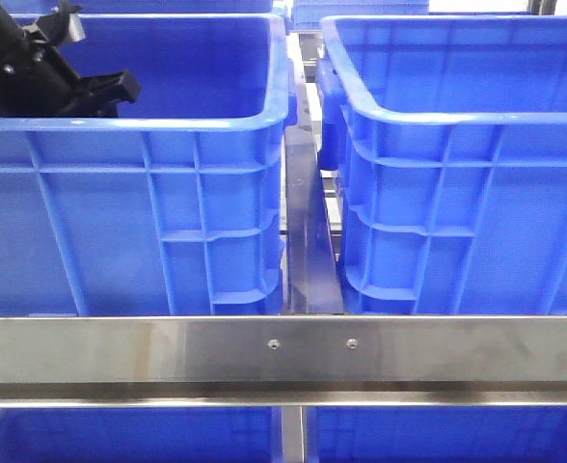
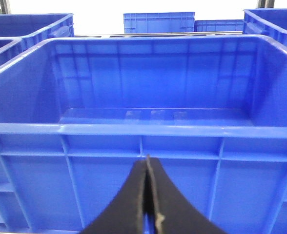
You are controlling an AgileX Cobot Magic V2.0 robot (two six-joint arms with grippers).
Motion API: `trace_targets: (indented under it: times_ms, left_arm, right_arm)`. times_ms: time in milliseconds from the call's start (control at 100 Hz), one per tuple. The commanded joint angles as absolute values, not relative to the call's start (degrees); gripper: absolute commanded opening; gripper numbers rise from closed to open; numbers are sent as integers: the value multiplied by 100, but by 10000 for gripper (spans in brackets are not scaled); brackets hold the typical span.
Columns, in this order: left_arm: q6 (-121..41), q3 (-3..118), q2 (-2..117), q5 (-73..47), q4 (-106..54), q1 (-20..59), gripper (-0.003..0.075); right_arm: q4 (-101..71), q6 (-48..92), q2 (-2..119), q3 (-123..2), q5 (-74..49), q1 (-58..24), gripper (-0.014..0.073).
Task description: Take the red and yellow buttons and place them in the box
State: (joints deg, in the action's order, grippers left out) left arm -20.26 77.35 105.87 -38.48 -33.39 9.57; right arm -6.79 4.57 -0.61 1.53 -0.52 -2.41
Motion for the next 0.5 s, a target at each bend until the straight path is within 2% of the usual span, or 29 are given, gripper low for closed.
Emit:
trace_targets:
  times_ms: [0, 490]
  left_arm:
    - [-2211, 7913, 9996, -3854, -3488, 1021, -19]
    - [-2713, 7913, 7908, -4730, -3474, 1777, -19]
  right_arm:
    - [-629, 475, -203, 44, 379, -204, -68]
    - [-629, 475, -203, 44, 457, -204, -68]
